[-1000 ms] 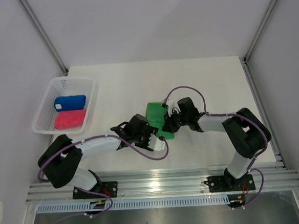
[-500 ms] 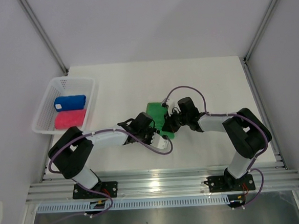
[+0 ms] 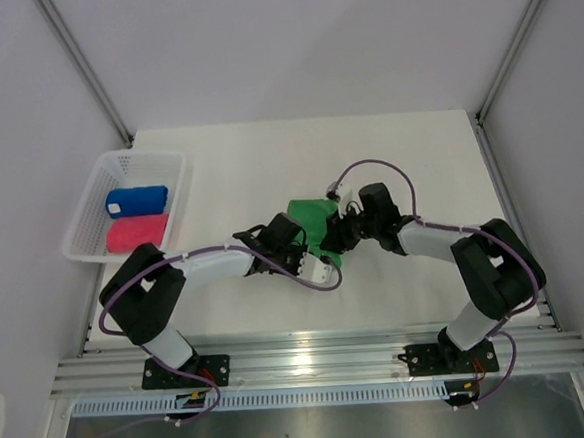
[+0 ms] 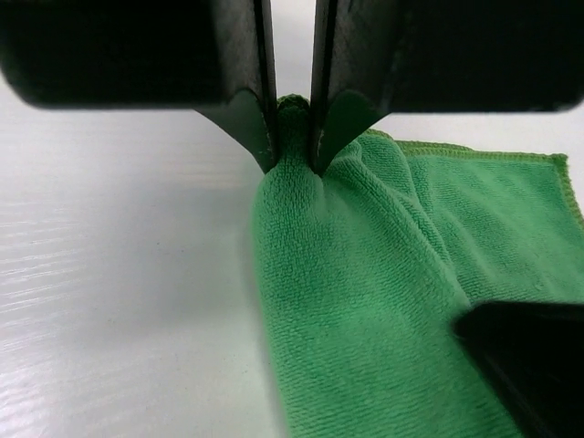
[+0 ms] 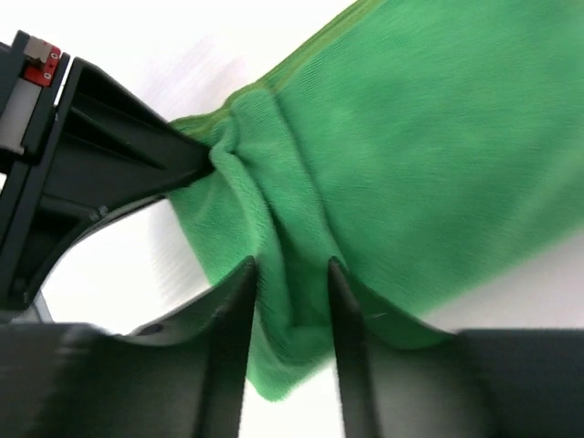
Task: Roll the towels
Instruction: Roll the towel
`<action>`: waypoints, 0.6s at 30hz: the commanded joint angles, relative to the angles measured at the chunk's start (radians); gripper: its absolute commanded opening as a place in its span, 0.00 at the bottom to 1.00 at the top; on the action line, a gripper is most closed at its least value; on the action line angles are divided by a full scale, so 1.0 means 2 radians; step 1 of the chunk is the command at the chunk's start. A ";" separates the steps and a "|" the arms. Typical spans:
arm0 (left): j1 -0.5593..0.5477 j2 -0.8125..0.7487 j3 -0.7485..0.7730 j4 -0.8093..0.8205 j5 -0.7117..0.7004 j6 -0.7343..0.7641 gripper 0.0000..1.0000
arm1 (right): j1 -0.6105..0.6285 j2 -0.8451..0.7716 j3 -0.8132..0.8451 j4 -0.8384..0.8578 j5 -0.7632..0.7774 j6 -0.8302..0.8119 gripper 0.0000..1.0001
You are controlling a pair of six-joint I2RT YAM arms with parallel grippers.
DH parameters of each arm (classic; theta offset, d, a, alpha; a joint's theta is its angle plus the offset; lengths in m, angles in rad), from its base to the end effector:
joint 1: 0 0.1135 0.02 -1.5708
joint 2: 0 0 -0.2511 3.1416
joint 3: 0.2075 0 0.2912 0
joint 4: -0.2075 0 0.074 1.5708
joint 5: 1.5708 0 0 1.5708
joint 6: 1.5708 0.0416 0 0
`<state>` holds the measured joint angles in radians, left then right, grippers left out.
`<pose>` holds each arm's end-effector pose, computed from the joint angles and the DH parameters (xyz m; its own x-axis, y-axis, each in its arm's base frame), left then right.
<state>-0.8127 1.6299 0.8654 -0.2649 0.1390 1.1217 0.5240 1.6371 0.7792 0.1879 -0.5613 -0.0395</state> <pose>0.2305 -0.2519 0.1115 0.4363 0.8368 -0.3307 0.8643 -0.2875 0.4127 0.2954 0.1963 0.1199 -0.5063 -0.3312 -0.7963 -0.8054 0.5116 0.2993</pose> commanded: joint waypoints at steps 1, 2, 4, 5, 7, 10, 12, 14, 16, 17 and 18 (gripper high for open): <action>0.014 -0.007 0.039 -0.068 0.053 -0.054 0.01 | -0.037 -0.064 -0.004 0.010 -0.004 0.007 0.45; 0.017 -0.007 0.045 -0.094 0.063 -0.061 0.01 | -0.046 -0.073 -0.003 0.005 -0.005 0.003 0.47; 0.025 -0.009 0.064 -0.114 0.088 -0.077 0.01 | -0.063 -0.090 -0.001 -0.010 -0.007 -0.019 0.50; 0.027 -0.008 0.067 -0.121 0.093 -0.080 0.01 | -0.066 -0.107 -0.001 -0.013 -0.010 -0.030 0.50; 0.032 -0.003 0.080 -0.139 0.105 -0.091 0.01 | -0.068 -0.122 -0.008 -0.029 -0.018 -0.074 0.50; 0.042 0.003 0.093 -0.155 0.121 -0.107 0.01 | -0.068 -0.154 -0.040 -0.039 -0.020 -0.143 0.49; 0.052 0.003 0.098 -0.167 0.133 -0.114 0.01 | -0.069 -0.193 -0.066 -0.016 -0.009 -0.167 0.50; 0.062 0.009 0.115 -0.182 0.156 -0.120 0.01 | -0.069 -0.223 -0.101 -0.003 -0.019 -0.216 0.50; 0.069 0.014 0.137 -0.211 0.183 -0.122 0.01 | -0.066 -0.254 -0.113 -0.020 -0.039 -0.264 0.50; 0.073 0.020 0.142 -0.219 0.189 -0.122 0.01 | -0.055 -0.259 -0.114 -0.037 -0.054 -0.319 0.50; 0.076 0.023 0.144 -0.226 0.195 -0.120 0.01 | -0.048 -0.264 -0.113 -0.076 -0.059 -0.346 0.50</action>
<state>-0.6846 1.6615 1.0916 -0.6319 0.4095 0.9104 0.3939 1.1522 0.5537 0.1097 -0.6098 -0.4824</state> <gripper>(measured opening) 0.166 0.501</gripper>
